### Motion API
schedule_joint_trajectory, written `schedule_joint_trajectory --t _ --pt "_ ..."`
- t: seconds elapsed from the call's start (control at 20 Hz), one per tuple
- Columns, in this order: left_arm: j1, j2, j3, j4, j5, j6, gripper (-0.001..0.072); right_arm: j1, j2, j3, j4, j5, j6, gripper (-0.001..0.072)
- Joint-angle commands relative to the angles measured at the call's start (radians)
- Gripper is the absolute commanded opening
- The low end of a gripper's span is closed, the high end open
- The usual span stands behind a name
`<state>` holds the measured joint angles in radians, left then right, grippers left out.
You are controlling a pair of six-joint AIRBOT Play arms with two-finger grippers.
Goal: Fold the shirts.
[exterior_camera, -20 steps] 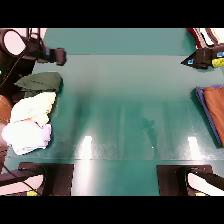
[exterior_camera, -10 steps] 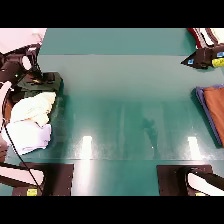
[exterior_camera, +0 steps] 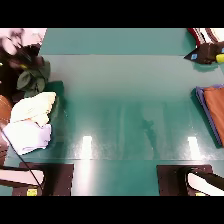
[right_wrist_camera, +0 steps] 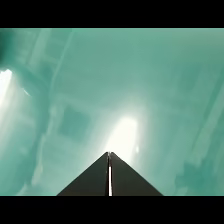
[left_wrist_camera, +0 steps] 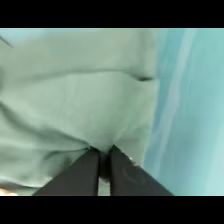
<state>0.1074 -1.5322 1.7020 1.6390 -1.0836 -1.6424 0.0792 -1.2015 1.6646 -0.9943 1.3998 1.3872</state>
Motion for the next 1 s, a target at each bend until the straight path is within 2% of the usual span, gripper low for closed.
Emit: schedule_joint_trajectory --t 0.0,0.15,0.35,0.55,0.7,0.75,0.8,0.85,0.95 --pt "-0.009 0.182 0.155 -0.109 -0.091 0.099 0.0023 0.0 0.0 0.127 0.0 0.003 0.0 0.0018" --pt "-0.118 0.355 0.208 -0.144 -0.192 0.152 0.0023 0.0 0.0 0.238 -0.001 0.003 0.0 0.0018" --pt "-0.407 0.412 0.198 -0.142 -0.317 0.138 0.0022 0.0 0.0 0.335 -0.001 0.019 0.0 0.0018" --pt "-0.723 0.326 0.077 -0.139 -0.314 0.1 0.0022 0.0 0.002 0.369 -0.001 0.053 0.0 0.0018" --pt "-0.904 0.211 -0.024 -0.146 -0.212 0.098 0.0026 0.0 0.003 0.366 0.0 0.088 0.0 0.0018" --pt "-0.934 0.171 -0.04 -0.151 -0.158 0.098 0.0094 0.0 0.003 0.366 -0.001 0.099 0.0 0.0018" --pt "-0.94 0.14 -0.04 -0.151 -0.124 0.097 0.0376 0.0 0.003 0.366 0.0 0.108 0.0 0.0018" --pt "-0.927 0.125 -0.04 -0.142 -0.097 0.074 0.0553 0.0 0.003 0.366 -0.001 0.117 0.0 0.0018" --pt "-0.86 0.125 -0.04 -0.1 -0.107 0.01 0.0551 0.0 0.003 0.366 -0.001 0.142 0.0 0.0018"
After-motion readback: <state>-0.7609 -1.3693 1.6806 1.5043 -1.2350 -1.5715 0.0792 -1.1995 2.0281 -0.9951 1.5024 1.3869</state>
